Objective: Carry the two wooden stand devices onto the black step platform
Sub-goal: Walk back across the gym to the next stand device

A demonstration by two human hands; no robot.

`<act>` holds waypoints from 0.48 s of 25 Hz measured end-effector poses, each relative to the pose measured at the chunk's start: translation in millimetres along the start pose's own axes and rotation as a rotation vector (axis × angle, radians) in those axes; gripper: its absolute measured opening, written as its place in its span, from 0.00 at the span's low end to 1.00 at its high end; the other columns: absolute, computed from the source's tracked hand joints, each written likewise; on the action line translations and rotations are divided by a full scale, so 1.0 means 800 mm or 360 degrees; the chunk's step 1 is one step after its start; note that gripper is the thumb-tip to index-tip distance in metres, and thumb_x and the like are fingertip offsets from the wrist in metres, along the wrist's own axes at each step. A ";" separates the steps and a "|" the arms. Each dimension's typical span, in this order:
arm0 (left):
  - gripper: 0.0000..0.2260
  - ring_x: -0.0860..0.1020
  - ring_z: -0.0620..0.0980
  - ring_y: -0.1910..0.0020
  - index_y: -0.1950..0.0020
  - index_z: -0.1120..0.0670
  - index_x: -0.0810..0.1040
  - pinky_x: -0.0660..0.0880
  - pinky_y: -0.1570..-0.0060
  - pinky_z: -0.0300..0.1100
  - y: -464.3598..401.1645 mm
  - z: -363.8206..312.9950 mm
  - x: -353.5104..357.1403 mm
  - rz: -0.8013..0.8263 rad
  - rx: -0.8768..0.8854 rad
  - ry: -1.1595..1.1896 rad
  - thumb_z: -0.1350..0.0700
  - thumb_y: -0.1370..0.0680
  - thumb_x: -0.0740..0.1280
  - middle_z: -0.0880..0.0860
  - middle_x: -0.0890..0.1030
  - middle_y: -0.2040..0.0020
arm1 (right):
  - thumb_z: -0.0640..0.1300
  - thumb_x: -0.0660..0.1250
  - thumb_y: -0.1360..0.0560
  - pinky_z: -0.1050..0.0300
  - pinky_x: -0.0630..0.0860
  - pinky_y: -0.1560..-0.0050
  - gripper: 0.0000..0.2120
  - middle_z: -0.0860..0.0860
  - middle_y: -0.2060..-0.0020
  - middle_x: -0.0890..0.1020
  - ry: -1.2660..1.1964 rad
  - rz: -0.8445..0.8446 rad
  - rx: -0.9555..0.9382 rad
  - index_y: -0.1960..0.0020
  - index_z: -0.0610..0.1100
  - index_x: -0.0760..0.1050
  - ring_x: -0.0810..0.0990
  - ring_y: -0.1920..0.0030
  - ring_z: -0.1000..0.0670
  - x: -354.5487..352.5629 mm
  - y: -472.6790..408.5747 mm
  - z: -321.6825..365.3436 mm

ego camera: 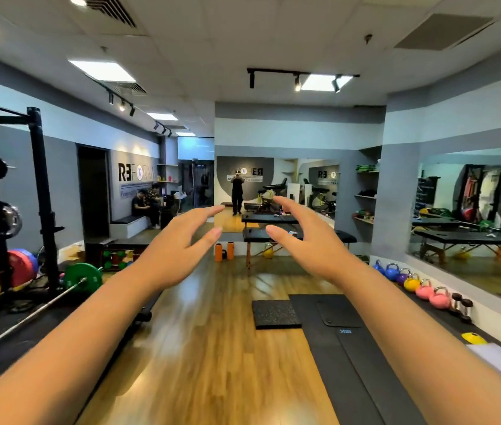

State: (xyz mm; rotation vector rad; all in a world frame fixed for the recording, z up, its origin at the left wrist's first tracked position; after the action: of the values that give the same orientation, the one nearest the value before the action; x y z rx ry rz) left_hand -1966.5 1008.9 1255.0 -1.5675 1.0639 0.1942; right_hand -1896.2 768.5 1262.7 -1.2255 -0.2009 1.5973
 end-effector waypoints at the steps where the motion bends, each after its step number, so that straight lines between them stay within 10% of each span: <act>1: 0.23 0.65 0.40 0.26 0.20 0.43 0.65 0.61 0.29 0.41 -0.020 0.020 0.011 -0.0008 0.0004 0.0008 0.44 0.16 0.58 0.41 0.69 0.24 | 0.61 0.65 0.19 0.54 0.64 0.28 0.30 0.60 0.22 0.68 -0.0011 -0.0015 0.0022 0.19 0.61 0.61 0.64 0.25 0.60 0.007 -0.018 -0.016; 12: 0.21 0.65 0.33 0.30 0.21 0.43 0.66 0.61 0.33 0.36 -0.236 0.222 0.187 0.0014 0.0041 0.0032 0.45 0.15 0.58 0.38 0.70 0.27 | 0.62 0.64 0.19 0.52 0.64 0.27 0.30 0.60 0.21 0.66 -0.0054 -0.0059 0.0058 0.19 0.63 0.60 0.64 0.22 0.57 0.102 -0.231 -0.253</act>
State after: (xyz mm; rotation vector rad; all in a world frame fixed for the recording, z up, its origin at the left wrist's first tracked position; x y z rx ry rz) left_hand -1673.5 1067.1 1236.6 -1.5445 1.0851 0.1705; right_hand -1616.5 824.0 1242.3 -1.1612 -0.2137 1.5840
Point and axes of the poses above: each hand's wrist, its own y-axis away from the middle knuckle, its own x-axis out of the palm, z = x × y, the point moved 3 cm from there along -y, towards the middle knuckle
